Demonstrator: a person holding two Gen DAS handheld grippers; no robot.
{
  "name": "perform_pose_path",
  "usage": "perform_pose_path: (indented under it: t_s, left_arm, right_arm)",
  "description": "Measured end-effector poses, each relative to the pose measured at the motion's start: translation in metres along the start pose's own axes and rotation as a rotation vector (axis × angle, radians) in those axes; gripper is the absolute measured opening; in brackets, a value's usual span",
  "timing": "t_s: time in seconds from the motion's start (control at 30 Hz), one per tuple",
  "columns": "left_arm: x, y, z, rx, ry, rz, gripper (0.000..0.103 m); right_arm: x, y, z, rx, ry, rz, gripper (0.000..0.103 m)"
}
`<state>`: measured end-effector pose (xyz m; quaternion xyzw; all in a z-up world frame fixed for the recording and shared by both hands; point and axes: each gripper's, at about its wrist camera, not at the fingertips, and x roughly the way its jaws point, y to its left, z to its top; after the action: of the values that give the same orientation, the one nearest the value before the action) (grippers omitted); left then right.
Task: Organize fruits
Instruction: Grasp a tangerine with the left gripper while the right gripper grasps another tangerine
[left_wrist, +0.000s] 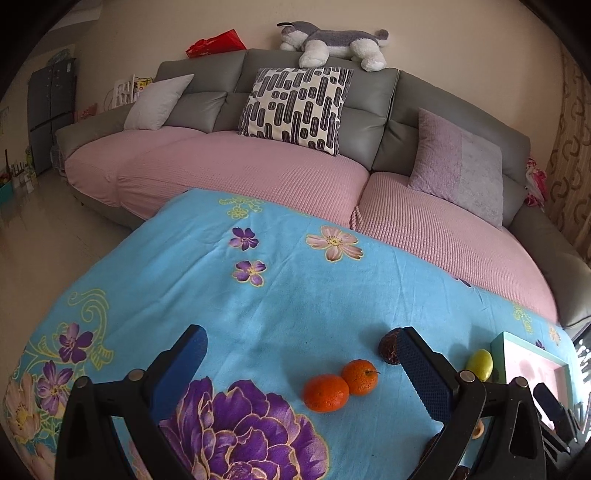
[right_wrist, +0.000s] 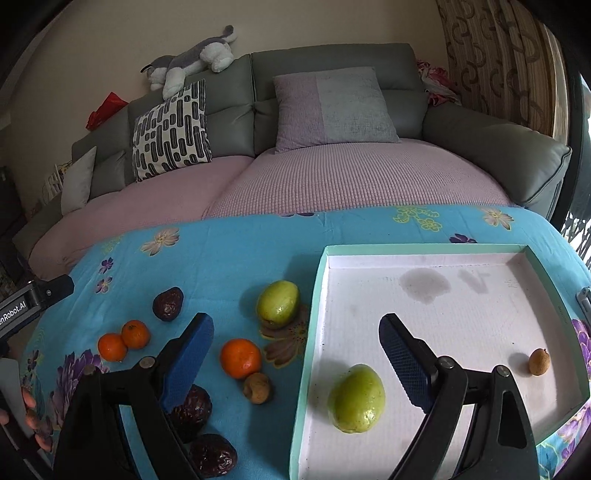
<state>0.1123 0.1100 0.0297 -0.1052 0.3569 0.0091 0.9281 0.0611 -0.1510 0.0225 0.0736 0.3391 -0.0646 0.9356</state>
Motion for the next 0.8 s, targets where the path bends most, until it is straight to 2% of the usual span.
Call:
perform_pose_path:
  t_s: [0.07,0.1,0.13,0.27,0.33,0.47,0.57,0.63,0.7,0.77,0.8]
  left_arm:
    - [0.005,0.002,-0.001,-0.008,0.024,-0.013,0.103]
    - [0.007,0.001,-0.004,-0.003,0.038,-0.017,0.103]
    - [0.011,0.0,-0.006,0.005,0.052,-0.018,0.102]
    - [0.024,-0.007,-0.015,0.024,0.108,-0.038,0.097]
    - [0.032,-0.009,-0.02,0.028,0.141,-0.044,0.09]
    - [0.047,-0.009,-0.031,0.016,0.211,-0.058,0.082]
    - [0.054,-0.007,-0.036,-0.004,0.247,-0.084,0.069]
    - [0.057,-0.005,-0.038,-0.02,0.263,-0.103,0.052]
    - [0.058,-0.005,-0.04,-0.029,0.272,-0.119,0.043]
    - [0.058,-0.006,-0.04,-0.028,0.273,-0.125,0.041]
    - [0.057,-0.006,-0.041,-0.025,0.271,-0.125,0.04]
  right_arm:
    - [0.004,0.013,0.001,-0.021,0.0,0.015,0.087]
    - [0.006,0.019,0.001,-0.035,0.004,0.022,0.077]
    - [0.009,0.025,0.0,-0.052,0.011,0.026,0.074]
    - [0.024,0.04,-0.007,-0.098,0.05,0.036,0.071]
    - [0.032,0.041,-0.01,-0.1,0.079,0.039,0.061]
    - [0.048,0.036,-0.019,-0.088,0.14,0.012,0.061]
    - [0.057,0.033,-0.023,-0.084,0.166,0.0,0.05]
    - [0.061,0.032,-0.025,-0.079,0.18,0.002,0.047]
    - [0.063,0.033,-0.026,-0.084,0.186,0.004,0.045]
    - [0.063,0.033,-0.027,-0.091,0.188,0.011,0.042]
    - [0.063,0.033,-0.027,-0.086,0.189,0.016,0.037]
